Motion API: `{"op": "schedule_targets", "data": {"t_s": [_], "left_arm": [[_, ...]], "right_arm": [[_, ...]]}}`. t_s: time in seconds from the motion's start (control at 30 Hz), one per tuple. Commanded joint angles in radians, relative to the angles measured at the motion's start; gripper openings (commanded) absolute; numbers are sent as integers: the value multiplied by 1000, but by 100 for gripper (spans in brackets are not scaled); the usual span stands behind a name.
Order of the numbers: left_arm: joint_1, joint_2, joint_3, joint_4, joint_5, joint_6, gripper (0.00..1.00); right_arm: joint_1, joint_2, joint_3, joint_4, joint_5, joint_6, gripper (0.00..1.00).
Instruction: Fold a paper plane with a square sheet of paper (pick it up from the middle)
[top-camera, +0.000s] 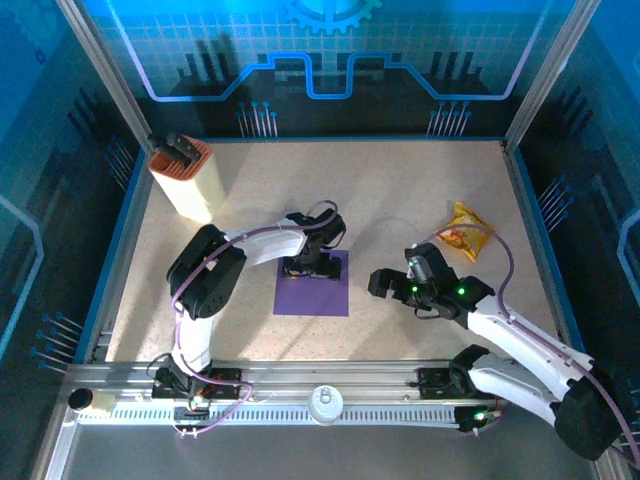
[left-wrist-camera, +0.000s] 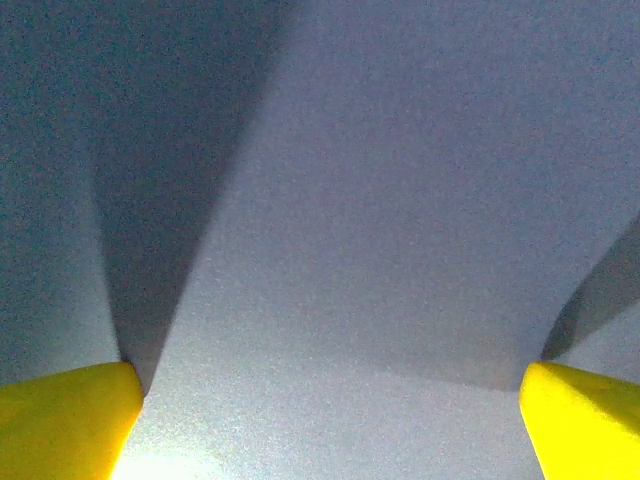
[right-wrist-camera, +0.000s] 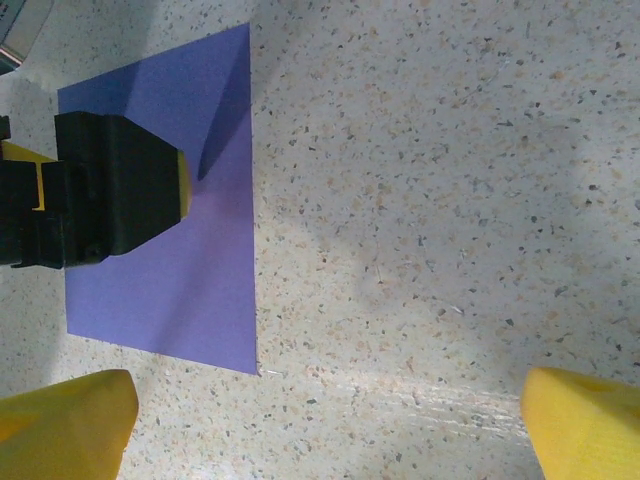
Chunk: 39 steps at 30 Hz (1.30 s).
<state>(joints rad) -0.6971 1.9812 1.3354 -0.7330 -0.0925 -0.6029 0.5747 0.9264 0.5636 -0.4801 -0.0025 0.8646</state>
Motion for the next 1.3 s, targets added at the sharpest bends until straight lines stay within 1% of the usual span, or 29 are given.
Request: {"op": "schedule_targets", "data": {"t_s": [0.0,0.33,0.73,0.93,1.03,1.27], "left_arm": [[-7,37,-54,10,19,-22,100],[-11,38,-58,8,13,-31,100],[-16,-45,6,-49,-38,-55,100],[-18,-62,-10,-56,-50,-64,100],[-18,-67,-34,-34,-38,-67,100],[-17,-43,-56,-22,-45,-72,100]], "right_arm": [[-8,-24,-21,-32,16,19,99],[-9,-52,-33,-49,33,25,99],[-10,-49,-26,-49,34,22,99],[-10,-43,-26,-48,29,23,99],[-10,-42,-31,-46,25,26,99],[-10,-41,-41,-40,18,36,99]]}}
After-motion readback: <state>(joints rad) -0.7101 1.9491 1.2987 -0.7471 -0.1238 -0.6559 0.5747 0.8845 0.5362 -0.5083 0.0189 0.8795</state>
